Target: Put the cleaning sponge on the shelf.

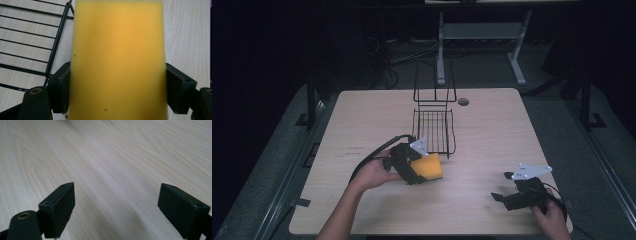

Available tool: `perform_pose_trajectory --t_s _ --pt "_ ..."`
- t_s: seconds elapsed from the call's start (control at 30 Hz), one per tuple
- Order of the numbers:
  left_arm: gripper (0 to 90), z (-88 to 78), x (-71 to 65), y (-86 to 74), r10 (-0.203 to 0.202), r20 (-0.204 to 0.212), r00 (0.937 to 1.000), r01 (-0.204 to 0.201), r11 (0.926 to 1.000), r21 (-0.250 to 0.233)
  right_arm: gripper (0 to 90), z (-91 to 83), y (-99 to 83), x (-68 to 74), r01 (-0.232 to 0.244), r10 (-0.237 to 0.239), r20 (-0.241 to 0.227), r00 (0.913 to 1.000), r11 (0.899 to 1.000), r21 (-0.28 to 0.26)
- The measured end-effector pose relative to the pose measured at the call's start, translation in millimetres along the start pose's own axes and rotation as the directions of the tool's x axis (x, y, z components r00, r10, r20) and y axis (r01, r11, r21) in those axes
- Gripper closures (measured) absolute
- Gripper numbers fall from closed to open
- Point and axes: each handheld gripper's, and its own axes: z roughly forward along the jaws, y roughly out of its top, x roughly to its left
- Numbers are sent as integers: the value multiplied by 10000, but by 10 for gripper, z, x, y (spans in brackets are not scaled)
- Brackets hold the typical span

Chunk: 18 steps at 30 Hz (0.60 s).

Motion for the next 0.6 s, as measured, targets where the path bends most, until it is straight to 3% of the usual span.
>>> perform_pose_trajectory --t_s 0.6 --pt "218 -61 166 33 -81 36 10000 81 10000 -35 140 9 -7 -20 -88 88 66 9999 9999 60"
